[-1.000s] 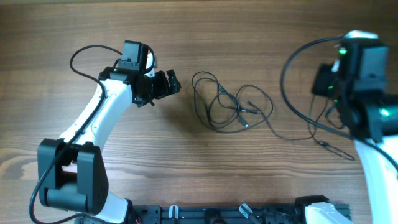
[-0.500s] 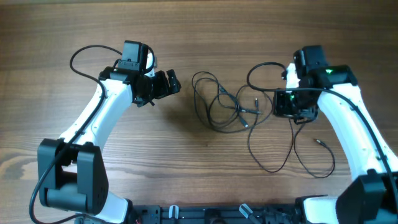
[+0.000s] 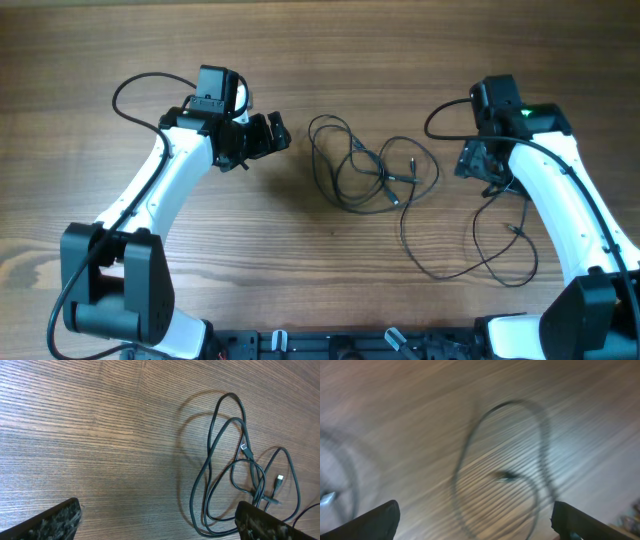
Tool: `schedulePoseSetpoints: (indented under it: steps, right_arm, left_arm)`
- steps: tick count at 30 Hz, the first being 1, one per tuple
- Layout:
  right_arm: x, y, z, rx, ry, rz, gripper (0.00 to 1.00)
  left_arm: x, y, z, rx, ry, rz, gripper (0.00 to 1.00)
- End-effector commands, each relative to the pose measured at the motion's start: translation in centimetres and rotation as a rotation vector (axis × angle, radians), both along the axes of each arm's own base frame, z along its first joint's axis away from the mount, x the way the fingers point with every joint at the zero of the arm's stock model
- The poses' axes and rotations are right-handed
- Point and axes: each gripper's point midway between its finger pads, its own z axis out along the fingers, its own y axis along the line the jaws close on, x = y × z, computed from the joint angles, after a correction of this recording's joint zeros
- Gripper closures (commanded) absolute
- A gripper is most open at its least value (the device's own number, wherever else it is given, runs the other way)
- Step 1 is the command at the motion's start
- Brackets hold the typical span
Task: Untangle cables
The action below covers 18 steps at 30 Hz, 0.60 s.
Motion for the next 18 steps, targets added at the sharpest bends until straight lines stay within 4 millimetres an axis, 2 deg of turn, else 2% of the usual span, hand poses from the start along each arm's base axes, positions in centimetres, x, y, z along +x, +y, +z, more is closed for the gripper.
schedulePoseSetpoints:
  steps: [1,3,4,5,7,11,15,18]
  right_arm:
    - [1.5,-3.0,0.9,-0.140,-0.086,-0.072,0.00]
    - [2.4,0.5,-0.3,0.061,-0.029,0.132,0.00]
    - [1.9,2.5,-0.9,0.184,-0.011,0.145,0.00]
    - [1.3,3.7,-1.2,0.257,0.011,0.141,0.00]
    - [-0.3,2.8,-1.1,0.221,0.045,0.027,0.00]
    - [-2.5,-2.5,0.8,-0.096,-0.012,-0.285,0.00]
    - [-3.5,-1.8,0.4,-0.060,0.008,-0.353,0.00]
    - [-5.0,-0.6,-1.4,0.008,0.066,-0.383,0.00]
  left_arm:
    - [0.0,0.2,-0.5,0.010,0.012,0.011,0.00]
    - [0.0,0.2,-0.5,0.009,0.012,0.011,0.00]
    - [0.0,0.2,-0.5,0.009,0.012,0.011,0.00]
    - [0.0,0.2,-0.5,0.009,0.012,0.011,0.00]
    - [0.0,0.2,-0.5,0.010,0.012,0.011,0.00]
    - [0.0,0.2,-0.5,0.010,0.011,0.010,0.00]
    - [0.0,0.2,-0.5,0.010,0.012,0.011,0.00]
    - [0.0,0.2,-0.5,0.010,0.012,0.011,0.00]
